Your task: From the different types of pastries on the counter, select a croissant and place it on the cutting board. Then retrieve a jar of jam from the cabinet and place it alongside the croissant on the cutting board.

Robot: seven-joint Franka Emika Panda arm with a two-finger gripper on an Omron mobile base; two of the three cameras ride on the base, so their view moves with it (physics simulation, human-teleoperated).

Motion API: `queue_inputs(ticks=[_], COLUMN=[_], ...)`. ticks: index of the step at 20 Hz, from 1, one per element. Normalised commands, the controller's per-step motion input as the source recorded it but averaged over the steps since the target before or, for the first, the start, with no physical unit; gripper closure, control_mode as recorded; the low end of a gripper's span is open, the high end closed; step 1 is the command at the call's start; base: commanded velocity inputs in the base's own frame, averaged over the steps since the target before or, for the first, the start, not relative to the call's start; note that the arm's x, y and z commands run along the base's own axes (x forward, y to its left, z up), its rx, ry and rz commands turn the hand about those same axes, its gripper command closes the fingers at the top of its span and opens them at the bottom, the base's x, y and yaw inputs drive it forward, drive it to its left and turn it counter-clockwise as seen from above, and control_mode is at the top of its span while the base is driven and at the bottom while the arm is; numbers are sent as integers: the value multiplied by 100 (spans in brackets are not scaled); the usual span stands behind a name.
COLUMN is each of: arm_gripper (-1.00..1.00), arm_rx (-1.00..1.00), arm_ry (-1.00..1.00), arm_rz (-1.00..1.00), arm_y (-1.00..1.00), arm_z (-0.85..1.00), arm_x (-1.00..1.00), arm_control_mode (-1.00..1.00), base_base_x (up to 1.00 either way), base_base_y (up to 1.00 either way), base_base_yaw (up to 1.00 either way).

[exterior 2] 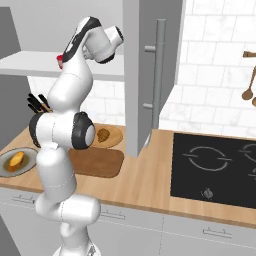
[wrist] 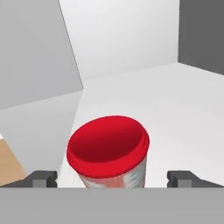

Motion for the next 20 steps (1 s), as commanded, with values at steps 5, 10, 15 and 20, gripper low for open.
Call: queue_inputs(ticks=[5, 10, 15, 20], arm_gripper=[-100, -100, -100, 100], arm_rx=[0, 0, 0, 0], arm_ry=[0, -1, -2, 0], arm_rz=[10, 9, 7, 4], arm_y=[12, 11, 30, 38], arm_z=[0, 0, 0, 0], arm_x=[0, 0, 0, 0], arm_control_mode=[-100, -100, -100, -100], base_base_x=[0, 0, 0, 0], base_base_y=[0, 0, 0, 0], base_base_yaw=[0, 0, 0, 0])
